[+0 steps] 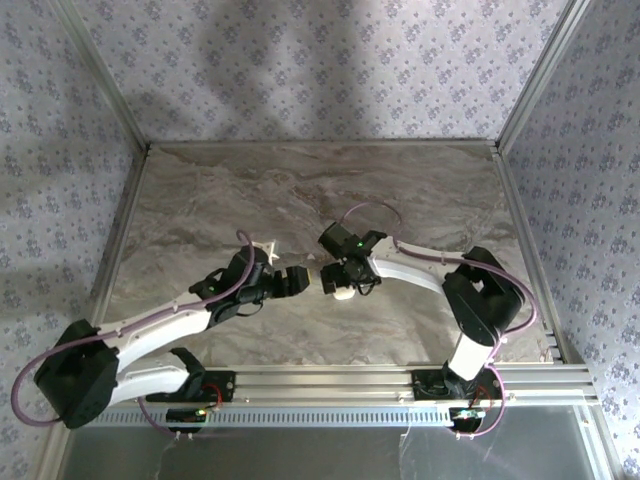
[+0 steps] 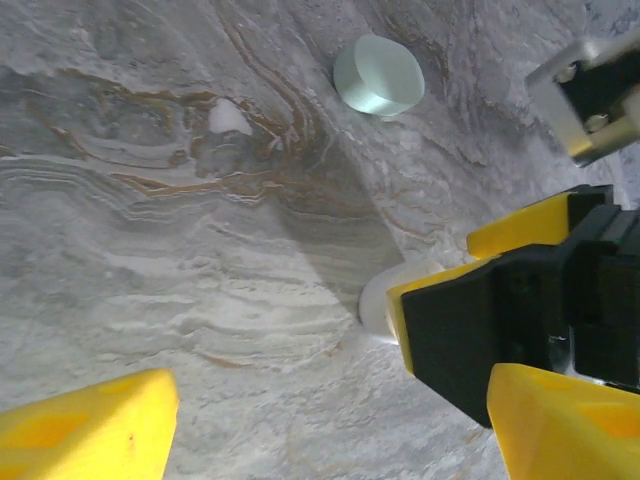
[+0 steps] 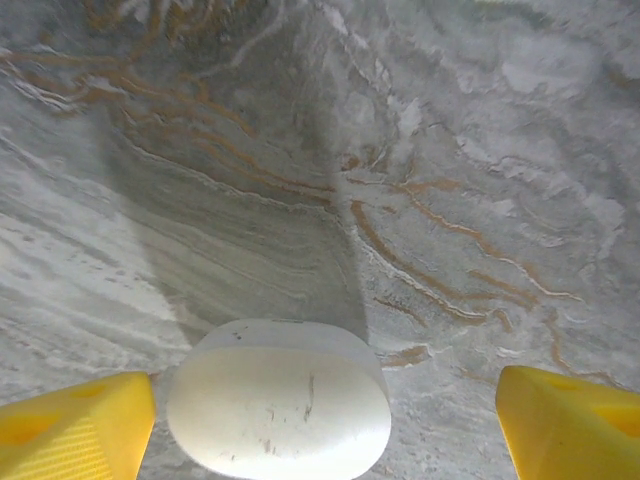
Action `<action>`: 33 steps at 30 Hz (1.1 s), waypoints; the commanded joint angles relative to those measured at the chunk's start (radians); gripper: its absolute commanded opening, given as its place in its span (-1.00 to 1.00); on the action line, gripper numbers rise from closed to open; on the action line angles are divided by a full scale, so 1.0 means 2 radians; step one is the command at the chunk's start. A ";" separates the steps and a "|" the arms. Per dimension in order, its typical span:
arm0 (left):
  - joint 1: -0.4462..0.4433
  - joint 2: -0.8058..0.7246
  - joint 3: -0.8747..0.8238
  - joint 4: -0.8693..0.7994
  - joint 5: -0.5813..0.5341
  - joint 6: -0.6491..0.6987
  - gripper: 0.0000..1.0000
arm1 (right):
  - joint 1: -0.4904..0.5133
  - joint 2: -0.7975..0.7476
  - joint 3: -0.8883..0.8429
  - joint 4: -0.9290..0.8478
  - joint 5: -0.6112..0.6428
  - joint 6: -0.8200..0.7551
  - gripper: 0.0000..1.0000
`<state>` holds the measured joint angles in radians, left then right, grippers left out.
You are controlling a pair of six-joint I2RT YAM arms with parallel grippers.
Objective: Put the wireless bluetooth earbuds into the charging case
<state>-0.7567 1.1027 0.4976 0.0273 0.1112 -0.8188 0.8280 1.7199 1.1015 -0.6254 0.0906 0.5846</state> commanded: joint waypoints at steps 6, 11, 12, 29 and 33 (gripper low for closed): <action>0.017 -0.045 -0.016 -0.043 -0.014 0.009 0.99 | 0.010 0.043 0.018 -0.003 -0.001 0.008 0.64; 0.022 -0.053 -0.022 -0.044 -0.013 0.009 1.00 | 0.015 0.056 0.028 -0.010 -0.002 0.010 0.39; 0.023 -0.056 -0.023 -0.044 -0.013 0.009 0.99 | 0.016 0.057 0.030 -0.012 0.000 0.010 0.33; 0.053 -0.069 -0.019 -0.051 0.007 0.023 0.99 | 0.005 0.138 0.183 -0.044 0.043 0.005 0.15; 0.061 -0.076 -0.016 -0.060 0.012 0.028 1.00 | 0.000 0.179 0.234 -0.049 0.056 0.007 0.15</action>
<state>-0.6456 0.9710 0.4534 -0.0654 0.1135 -0.7895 0.8352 2.0296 1.5085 -0.6781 0.1539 0.5949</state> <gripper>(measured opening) 0.997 0.576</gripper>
